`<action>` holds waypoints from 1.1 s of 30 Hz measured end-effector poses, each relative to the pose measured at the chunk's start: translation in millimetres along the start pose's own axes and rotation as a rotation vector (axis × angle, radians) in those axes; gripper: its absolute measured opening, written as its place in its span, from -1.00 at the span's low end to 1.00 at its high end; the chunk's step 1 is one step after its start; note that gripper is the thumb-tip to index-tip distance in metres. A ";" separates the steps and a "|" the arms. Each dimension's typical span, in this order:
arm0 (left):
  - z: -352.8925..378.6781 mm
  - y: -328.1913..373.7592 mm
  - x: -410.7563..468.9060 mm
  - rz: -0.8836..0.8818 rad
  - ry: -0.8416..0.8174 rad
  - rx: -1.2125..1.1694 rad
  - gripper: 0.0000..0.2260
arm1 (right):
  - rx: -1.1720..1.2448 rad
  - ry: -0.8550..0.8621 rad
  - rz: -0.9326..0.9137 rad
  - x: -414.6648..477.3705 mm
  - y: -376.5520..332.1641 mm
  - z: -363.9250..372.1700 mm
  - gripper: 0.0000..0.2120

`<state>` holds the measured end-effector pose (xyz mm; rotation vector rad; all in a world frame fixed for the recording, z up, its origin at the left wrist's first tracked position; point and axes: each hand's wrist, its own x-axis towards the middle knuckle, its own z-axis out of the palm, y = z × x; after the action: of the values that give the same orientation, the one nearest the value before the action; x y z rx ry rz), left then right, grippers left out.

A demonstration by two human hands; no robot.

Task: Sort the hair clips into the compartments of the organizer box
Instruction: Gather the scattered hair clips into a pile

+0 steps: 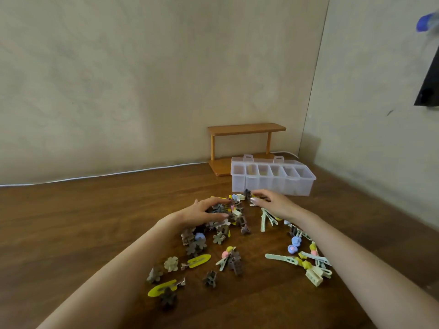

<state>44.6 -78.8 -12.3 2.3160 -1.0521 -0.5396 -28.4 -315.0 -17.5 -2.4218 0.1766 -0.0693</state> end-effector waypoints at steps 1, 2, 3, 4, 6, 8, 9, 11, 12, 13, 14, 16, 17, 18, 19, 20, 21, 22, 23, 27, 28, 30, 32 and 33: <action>-0.5 -0.5 -2.0 0.010 -0.017 -0.047 -0.58 | 0.018 -0.041 -0.029 0.7 -6.9 3.5 -0.58; -0.7 -1.3 -4.5 0.023 -0.021 -0.096 -0.60 | 0.036 -0.083 -0.054 0.7 -13.3 6.1 -0.61; -1.5 -2.8 -7.8 0.031 -0.015 -0.136 -0.60 | 0.051 -0.118 -0.080 -0.1 -18.8 7.5 -0.63; -2.9 -3.6 -12.0 0.041 0.003 -0.177 -0.57 | 0.060 -0.140 -0.101 -1.7 -22.9 7.6 -0.65; -8.8 -7.5 -23.5 0.033 0.043 -0.219 -0.44 | 0.076 -0.119 -0.124 -5.1 -25.0 4.8 -0.68; -17.9 -12.1 -40.4 0.032 0.072 -0.170 -0.23 | 0.060 -0.036 -0.130 -11.1 -19.4 -3.8 -0.72; -22.7 -14.3 -50.5 0.032 0.062 -0.148 -0.10 | 0.036 0.007 -0.124 -15.4 -14.7 -9.9 -0.72; -31.3 -21.3 -71.2 0.004 0.004 -0.122 0.08 | -0.020 0.089 -0.084 -24.5 -2.7 -25.1 -0.67; -33.8 -25.1 -80.5 -0.006 -0.029 -0.112 0.11 | -0.059 0.131 -0.052 -29.7 3.0 -33.3 -0.63; -34.7 -28.6 -89.2 -0.014 -0.061 -0.100 0.11 | -0.110 0.172 -0.019 -35.4 8.7 -41.9 -0.60; -34.5 -31.6 -96.5 -0.015 -0.090 -0.092 0.09 | -0.177 0.194 0.018 -40.6 14.4 -50.3 -0.56; -30.6 -36.7 -107.5 -0.027 -0.153 -0.074 0.02 | -0.242 0.149 0.134 -50.4 23.3 -64.3 -0.49; -27.9 -38.7 -112.0 -0.032 -0.189 -0.055 -0.01 | -0.233 0.095 0.214 -55.3 26.4 -69.0 -0.46; -25.6 -39.4 -116.5 -0.031 -0.223 -0.034 -0.01 | -0.215 0.034 0.303 -60.5 28.4 -71.5 -0.44; -23.6 -39.3 -120.2 -0.031 -0.253 -0.014 0.00 | -0.191 -0.019 0.385 -66.3 29.1 -72.1 -0.43; -21.7 -38.1 -123.0 -0.037 -0.276 0.005 0.02 | -0.166 -0.055 0.447 -70.4 30.1 -70.9 -0.41; -19.3 -35.0 -125.3 -0.050 -0.290 0.035 0.06 | -0.141 -0.075 0.482 -73.1 30.9 -68.4 -0.40; -15.9 -30.7 -127.0 -0.063 -0.292 0.084 0.10 | -0.123 -0.083 0.496 -74.3 30.5 -65.2 -0.38; -11.2 -26.2 -127.8 -0.076 -0.280 0.139 0.13 | -0.109 -0.077 0.492 -74.6 28.8 -61.0 -0.39; 9.7 -12.9 -121.6 -0.046 -0.149 0.224 0.11 | -0.112 -0.026 0.367 -66.9 12.1 -39.4 -0.49; 12.7 -12.6 -117.2 -0.050 -0.119 0.221 0.10 | -0.108 -0.023 0.322 -63.6 6.5 -33.1 -0.52; 16.4 -14.2 -105.0 -0.074 -0.062 0.221 0.12 | -0.103 -0.028 0.241 -56.2 -5.9 -19.8 -0.57; 21.4 -16.0 -88.6 -0.091 0.009 0.219 0.16 | -0.121 -0.035 0.182 -48.7 -18.2 -8.3 -0.56; 24.5 -14.3 -81.5 -0.093 0.047 0.206 0.15 | -0.109 -0.042 0.159 -45.6 -23.3 -3.7 -0.55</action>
<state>-11.1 -15.1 -29.1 2.5546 -1.0234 -0.4269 -71.3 -293.3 0.5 -2.5061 0.3621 0.0644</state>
